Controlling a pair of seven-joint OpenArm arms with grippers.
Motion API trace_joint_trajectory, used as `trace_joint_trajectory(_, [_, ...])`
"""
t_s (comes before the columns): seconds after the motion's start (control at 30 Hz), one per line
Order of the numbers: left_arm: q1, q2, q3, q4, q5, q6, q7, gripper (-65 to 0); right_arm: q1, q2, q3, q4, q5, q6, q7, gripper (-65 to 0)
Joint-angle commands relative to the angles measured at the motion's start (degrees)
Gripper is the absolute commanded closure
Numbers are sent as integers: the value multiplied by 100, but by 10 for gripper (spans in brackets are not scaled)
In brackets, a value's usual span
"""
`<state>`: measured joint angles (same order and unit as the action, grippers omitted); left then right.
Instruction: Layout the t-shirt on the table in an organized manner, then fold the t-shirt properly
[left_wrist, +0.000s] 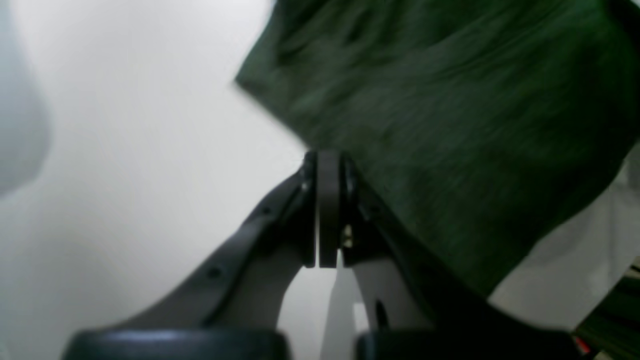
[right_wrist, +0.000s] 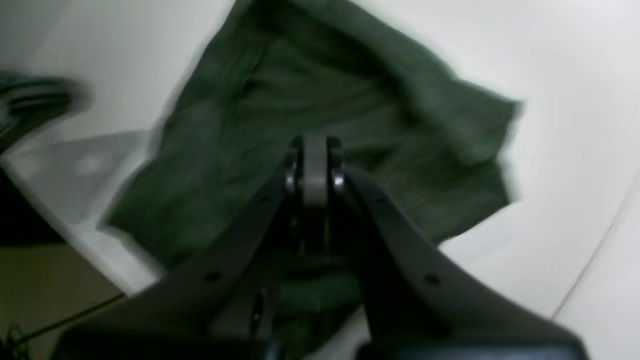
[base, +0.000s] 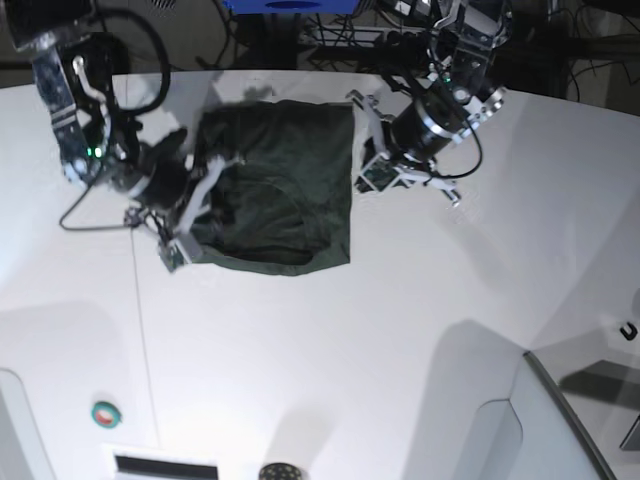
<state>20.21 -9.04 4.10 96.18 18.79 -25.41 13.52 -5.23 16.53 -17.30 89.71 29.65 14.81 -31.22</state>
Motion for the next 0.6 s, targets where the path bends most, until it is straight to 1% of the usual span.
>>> trace_joint_trajectory(0.0, [58, -15, -124, 136, -46, 40, -117, 0, 115, 48, 20, -132, 20, 1, -3, -2])
trace_joint_trajectory(0.17, [489, -41, -810, 144, -46, 22, -152, 0, 484, 30, 20, -1037, 20, 9, 6, -2])
trace_joint_trajectory(0.27, [823, -50, -1118, 294, -46, 13, -152, 0, 554, 30, 20, -1046, 20, 18, 182, -2])
trace_joint_trajectory(0.33, [1069, -50, -1311, 461, -54, 13, -169, 0, 466, 65, 29, -633, 37, 18, 217, 0])
trace_joint_trajectory(0.37, [1201, -41, -1425, 584, -63, 13, -169, 0, 317, 74, 82, -246, 37, 18, 234, 0])
trace_joint_trajectory(0.43, [1439, 3, -1636, 786, -63, 13, -169, 0, -96, 92, 451, 633, 20, 18, 226, 0])
trace_joint_trajectory(0.5, [1623, 3, -1707, 892, -72, 13, -169, 0, -466, 92, 785, 1328, 20, 18, 217, 0])
trace_joint_trajectory(0.57, [1729, -6, -1768, 892, -72, 13, -169, 0, -800, 100, 1145, 1723, 11, 18, 208, 0])
